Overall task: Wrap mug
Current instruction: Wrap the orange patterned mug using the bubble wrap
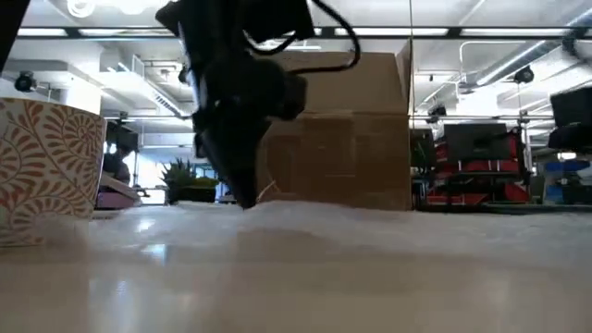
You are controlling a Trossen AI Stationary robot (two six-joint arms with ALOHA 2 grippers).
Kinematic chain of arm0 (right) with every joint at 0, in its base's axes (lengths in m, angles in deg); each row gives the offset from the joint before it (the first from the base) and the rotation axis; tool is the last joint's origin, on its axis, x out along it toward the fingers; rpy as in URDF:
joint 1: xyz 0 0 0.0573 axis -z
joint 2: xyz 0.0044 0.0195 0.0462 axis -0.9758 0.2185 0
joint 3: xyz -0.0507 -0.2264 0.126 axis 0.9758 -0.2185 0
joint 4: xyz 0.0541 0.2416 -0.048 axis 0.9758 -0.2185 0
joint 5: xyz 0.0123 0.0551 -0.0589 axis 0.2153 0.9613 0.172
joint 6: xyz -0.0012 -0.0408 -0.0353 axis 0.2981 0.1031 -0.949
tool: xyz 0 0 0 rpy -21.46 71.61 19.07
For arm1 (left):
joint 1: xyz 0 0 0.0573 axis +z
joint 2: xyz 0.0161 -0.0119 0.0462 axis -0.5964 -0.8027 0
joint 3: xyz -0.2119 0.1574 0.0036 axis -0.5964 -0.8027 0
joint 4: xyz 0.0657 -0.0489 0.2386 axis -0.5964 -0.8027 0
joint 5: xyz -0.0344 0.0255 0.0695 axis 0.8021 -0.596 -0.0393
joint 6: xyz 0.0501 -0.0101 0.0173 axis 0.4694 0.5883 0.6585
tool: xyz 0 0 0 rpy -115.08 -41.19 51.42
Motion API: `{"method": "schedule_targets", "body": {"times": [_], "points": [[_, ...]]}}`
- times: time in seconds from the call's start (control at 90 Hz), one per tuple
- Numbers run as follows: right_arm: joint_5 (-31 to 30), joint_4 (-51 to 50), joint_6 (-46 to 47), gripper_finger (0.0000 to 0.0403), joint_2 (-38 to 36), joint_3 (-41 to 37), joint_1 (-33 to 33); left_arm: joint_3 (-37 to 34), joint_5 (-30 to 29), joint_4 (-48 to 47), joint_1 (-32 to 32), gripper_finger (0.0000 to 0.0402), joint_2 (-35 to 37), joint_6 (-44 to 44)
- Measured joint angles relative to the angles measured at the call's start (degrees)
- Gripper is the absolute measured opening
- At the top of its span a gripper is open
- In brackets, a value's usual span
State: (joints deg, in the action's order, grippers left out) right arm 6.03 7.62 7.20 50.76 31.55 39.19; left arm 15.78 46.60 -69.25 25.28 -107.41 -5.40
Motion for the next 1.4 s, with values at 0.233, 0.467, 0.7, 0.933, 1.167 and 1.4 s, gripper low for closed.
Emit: {"method": "schedule_targets", "body": {"times": [0.233,0.467,0.7,0.933,1.167,1.4], "points": [[-1.19,-2.36,-2.04,0.0001,-3.83,3.49,3.44,3.94,-0.22,-0.98,0.09,0.0001,4.75,3.97],[-6.34,4.85,-2.65,0.0002,-7.24,9.11,3.20,6.68,1.00,-12.06,-2.35,0.0003,16.41,6.65],[-20.01,30.90,-9.66,0.0001,-4.98,7.56,3.09,-1.00,3.08,-19.32,-5.87,0.0031,25.85,-2.90],[-20.49,42.60,-16.38,0.0004,5.17,6.50,3.07,-11.29,9.87,-19.26,-9.12,0.0139,29.40,-18.76],[-20.13,42.29,-16.46,0.0001,15.37,7.02,3.22,-18.61,12.85,-3.66,-10.40,0.0207,28.48,-23.07],[-20.04,42.48,-18.82,0.0002,16.50,8.55,3.24,-20.30,14.21,1.15,-10.34,0.0211,27.54,-22.80]]}}
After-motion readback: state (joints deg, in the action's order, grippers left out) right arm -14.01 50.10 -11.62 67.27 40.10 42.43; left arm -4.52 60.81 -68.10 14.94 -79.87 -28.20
